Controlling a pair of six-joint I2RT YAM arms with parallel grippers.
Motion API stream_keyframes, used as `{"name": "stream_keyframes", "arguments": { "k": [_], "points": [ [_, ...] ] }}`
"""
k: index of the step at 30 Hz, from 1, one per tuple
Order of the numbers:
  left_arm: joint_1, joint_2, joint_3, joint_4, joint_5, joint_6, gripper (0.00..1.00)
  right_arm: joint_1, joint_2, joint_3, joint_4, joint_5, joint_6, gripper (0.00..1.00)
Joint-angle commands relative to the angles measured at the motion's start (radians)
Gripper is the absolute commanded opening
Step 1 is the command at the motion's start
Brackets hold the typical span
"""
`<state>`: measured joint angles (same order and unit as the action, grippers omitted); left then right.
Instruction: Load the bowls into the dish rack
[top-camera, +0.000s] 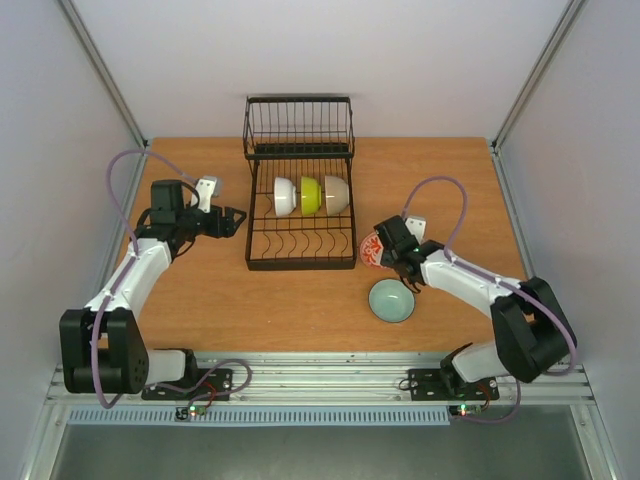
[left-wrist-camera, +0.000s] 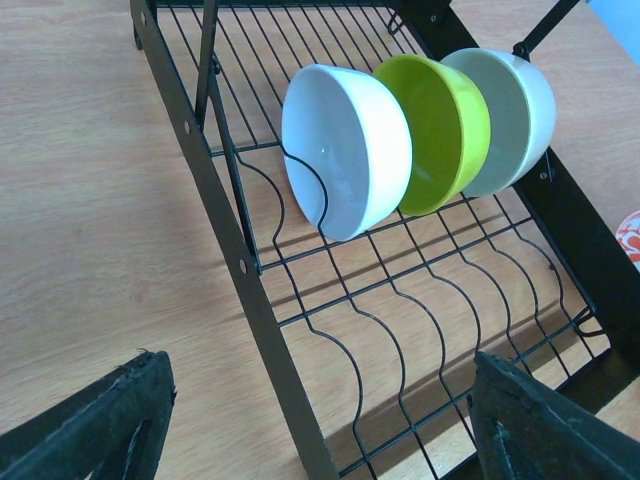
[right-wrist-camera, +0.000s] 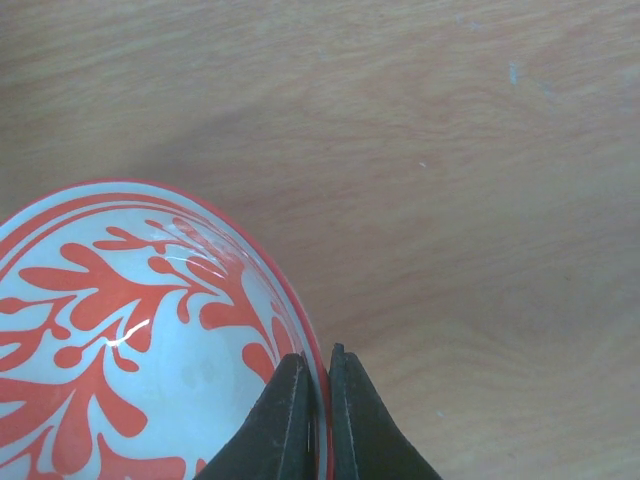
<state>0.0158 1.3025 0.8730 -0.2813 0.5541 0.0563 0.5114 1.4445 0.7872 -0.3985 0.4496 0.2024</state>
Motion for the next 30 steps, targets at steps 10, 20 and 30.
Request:
{"name": "stream_keyframes", "arguments": {
  "k": [10, 20, 30],
  "points": [
    [-0.011, 0.004, 0.046, -0.016, 0.032, 0.014, 0.81, 0.110, -0.246, 0.083, -0.045, 0.051, -0.118, 0.01],
    [-0.061, -0.013, 0.049, -0.053, 0.077, 0.048, 0.82, 0.282, 0.083, 0.348, 0.069, 0.010, -0.161, 0.01],
    [-0.078, -0.018, 0.049, -0.062, 0.074, 0.064, 0.82, 0.341, 0.295, 0.562, 0.107, -0.075, -0.180, 0.01]
  ]
}}
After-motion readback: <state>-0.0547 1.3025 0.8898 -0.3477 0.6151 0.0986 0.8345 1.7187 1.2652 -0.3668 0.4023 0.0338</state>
